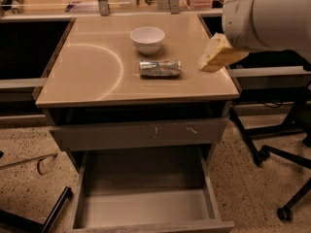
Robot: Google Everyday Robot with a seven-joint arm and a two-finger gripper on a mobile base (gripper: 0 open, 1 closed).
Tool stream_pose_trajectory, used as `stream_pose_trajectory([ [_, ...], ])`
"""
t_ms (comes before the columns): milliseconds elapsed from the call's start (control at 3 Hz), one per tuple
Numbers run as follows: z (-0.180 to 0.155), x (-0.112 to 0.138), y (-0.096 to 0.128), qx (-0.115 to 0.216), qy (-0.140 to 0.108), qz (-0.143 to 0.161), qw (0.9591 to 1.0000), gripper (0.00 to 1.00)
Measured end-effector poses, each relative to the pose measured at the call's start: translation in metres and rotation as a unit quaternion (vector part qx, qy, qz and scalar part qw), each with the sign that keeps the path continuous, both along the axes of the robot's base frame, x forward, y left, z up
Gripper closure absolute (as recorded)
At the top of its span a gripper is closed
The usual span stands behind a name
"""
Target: Pick redbull can from middle drawer and place on counter
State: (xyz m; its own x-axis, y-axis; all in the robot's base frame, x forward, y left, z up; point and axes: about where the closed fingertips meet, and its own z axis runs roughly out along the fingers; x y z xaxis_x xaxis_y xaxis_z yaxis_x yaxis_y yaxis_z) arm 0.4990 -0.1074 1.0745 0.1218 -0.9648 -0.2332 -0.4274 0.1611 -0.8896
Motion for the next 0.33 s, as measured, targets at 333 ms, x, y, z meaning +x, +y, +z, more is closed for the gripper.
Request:
stream_pose_trajectory([
  [333, 0.0122, -0.0085, 0.0037, -0.007, -0.011, -0.002, 0.9999, 0.00],
])
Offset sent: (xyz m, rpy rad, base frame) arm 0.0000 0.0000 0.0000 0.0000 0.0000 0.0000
